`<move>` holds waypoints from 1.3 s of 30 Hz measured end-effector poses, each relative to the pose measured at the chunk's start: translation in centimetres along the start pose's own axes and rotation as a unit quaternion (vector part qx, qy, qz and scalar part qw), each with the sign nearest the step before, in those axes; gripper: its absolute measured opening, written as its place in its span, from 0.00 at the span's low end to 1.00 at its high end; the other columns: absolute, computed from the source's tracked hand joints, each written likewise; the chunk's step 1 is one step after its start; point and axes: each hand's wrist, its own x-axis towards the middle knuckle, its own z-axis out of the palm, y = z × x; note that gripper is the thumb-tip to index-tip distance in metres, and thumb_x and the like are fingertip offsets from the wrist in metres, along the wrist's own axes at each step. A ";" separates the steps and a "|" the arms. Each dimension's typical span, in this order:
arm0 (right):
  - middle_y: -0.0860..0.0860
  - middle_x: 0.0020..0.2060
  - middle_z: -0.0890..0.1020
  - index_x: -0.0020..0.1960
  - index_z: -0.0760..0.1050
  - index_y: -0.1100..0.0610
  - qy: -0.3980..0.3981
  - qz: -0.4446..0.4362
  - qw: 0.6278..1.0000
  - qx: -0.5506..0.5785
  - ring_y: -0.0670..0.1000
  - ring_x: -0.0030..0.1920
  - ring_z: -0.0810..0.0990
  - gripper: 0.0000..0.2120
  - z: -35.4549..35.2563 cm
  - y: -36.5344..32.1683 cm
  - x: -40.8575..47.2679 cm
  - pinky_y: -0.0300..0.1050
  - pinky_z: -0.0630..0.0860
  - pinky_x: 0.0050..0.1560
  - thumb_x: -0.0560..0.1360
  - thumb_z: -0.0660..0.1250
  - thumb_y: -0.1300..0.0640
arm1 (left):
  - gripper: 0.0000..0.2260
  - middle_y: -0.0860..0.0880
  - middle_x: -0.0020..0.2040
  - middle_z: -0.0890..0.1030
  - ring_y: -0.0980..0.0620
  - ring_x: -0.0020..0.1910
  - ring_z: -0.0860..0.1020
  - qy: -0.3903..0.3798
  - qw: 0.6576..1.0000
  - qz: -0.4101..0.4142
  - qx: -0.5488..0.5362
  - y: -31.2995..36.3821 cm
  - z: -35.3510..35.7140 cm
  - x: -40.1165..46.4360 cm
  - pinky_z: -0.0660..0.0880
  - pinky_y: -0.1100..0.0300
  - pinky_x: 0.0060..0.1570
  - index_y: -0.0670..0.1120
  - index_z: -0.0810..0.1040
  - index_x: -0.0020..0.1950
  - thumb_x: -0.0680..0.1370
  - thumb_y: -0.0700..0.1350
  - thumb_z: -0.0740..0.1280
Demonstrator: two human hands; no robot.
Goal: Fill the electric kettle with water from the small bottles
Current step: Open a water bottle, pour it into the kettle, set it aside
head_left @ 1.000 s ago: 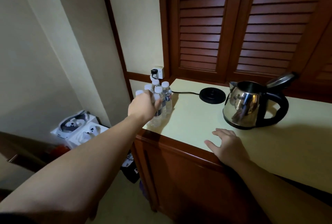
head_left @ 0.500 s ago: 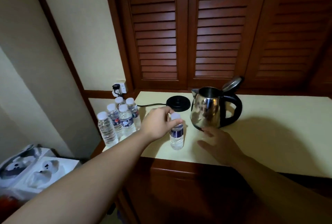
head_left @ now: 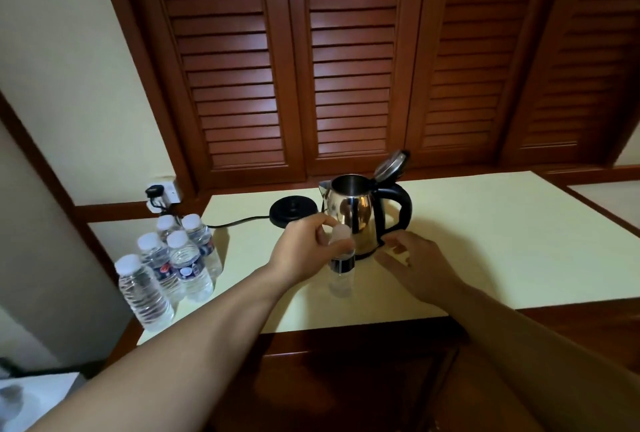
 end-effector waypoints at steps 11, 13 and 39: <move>0.49 0.40 0.80 0.49 0.79 0.52 -0.065 -0.023 0.995 -0.076 0.47 0.41 0.79 0.16 -0.6 -8.7 5.1 0.42 0.78 0.44 0.76 0.71 0.39 | 0.22 0.58 0.50 0.83 0.60 0.47 0.80 -0.063 0.998 -0.031 -0.001 -2.8 1.1 -1.5 0.81 0.56 0.48 0.57 0.82 0.53 0.64 0.62 0.82; 0.49 0.40 0.81 0.46 0.80 0.53 -0.068 -0.015 0.991 -0.112 0.47 0.40 0.80 0.19 -0.2 -9.3 5.9 0.44 0.81 0.47 0.74 0.72 0.37 | 0.30 0.58 0.52 0.84 0.60 0.49 0.81 -0.068 0.997 -0.037 -0.011 -3.3 2.1 -1.4 0.82 0.56 0.49 0.54 0.81 0.59 0.63 0.67 0.80; 0.53 0.38 0.81 0.43 0.80 0.59 -0.204 -0.068 0.932 -0.291 0.48 0.34 0.75 0.26 -2.2 -12.4 8.4 0.37 0.68 0.32 0.74 0.70 0.35 | 0.28 0.55 0.58 0.84 0.56 0.54 0.82 -0.113 0.993 -0.020 -0.022 -4.9 2.7 -1.4 0.80 0.58 0.55 0.52 0.78 0.67 0.72 0.62 0.77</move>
